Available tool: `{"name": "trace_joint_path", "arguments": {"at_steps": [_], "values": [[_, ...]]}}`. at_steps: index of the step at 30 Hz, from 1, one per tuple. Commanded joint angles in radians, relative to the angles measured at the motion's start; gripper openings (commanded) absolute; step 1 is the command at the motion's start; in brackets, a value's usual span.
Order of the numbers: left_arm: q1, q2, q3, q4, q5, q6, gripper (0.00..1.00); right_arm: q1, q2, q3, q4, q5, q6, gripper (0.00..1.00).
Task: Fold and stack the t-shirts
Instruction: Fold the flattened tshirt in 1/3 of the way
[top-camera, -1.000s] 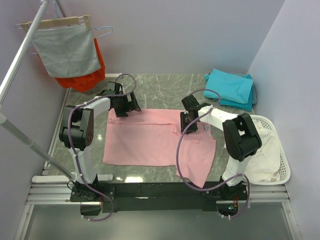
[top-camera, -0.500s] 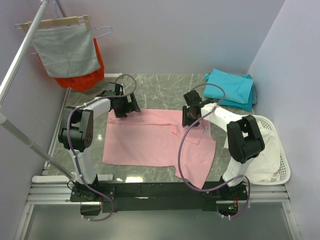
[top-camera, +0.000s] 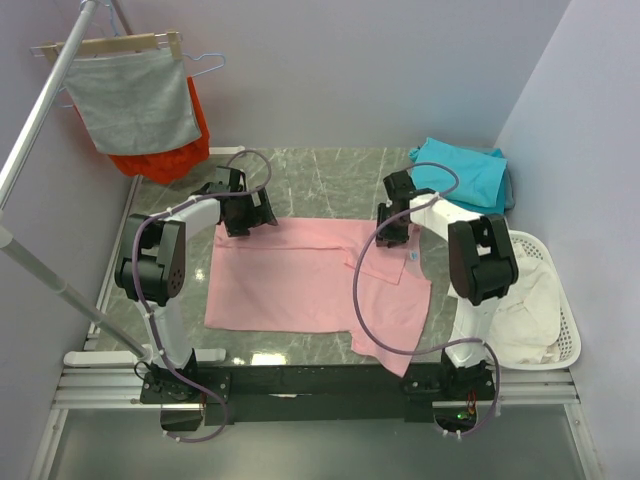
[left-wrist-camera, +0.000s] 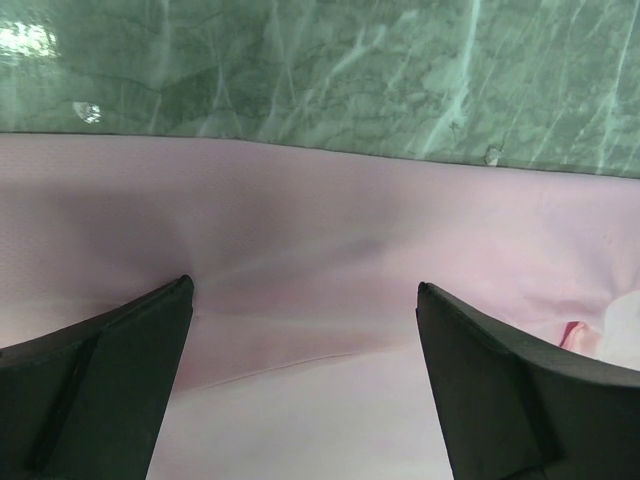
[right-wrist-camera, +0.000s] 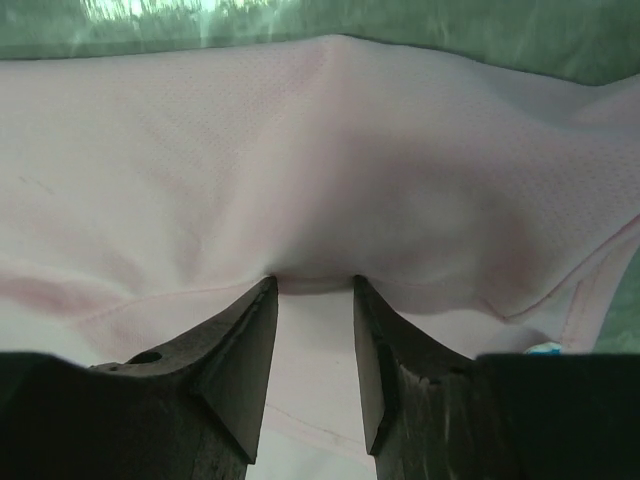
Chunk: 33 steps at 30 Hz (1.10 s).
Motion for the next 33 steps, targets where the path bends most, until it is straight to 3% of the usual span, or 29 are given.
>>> {"name": "trace_joint_path", "arguments": {"at_steps": [1,12,16,20,23,28,30,33], "values": [[0.005,0.015,0.031,-0.031,-0.074,0.006,0.99,-0.008,0.094,0.118,-0.028,-0.026,-0.038,0.44],[0.073,0.153,0.183,-0.050,-0.066,0.007,0.99,-0.021,0.410,0.667,-0.270,-0.075,-0.066,0.45],[0.083,0.176,0.229,-0.033,-0.057,0.021,0.99,-0.021,0.429,0.766,-0.258,-0.054,-0.086,0.47],[0.083,0.106,0.204,0.036,-0.049,0.026,0.99,-0.022,0.262,0.612,-0.084,-0.061,-0.094,0.51],[0.080,-0.022,0.119,0.084,-0.084,0.009,0.99,-0.024,0.013,0.409,0.109,-0.043,-0.078,0.54],[0.079,-0.231,-0.045,0.099,-0.170,-0.008,1.00,-0.022,-0.186,0.178,0.109,-0.002,-0.041,0.57],[0.079,-0.287,-0.131,0.098,-0.186,-0.020,0.99,-0.021,-0.264,0.069,0.090,0.030,-0.003,0.66],[0.079,-0.394,-0.263,0.088,-0.209,-0.055,0.99,-0.021,-0.371,-0.084,0.078,0.020,0.021,0.66]]}}
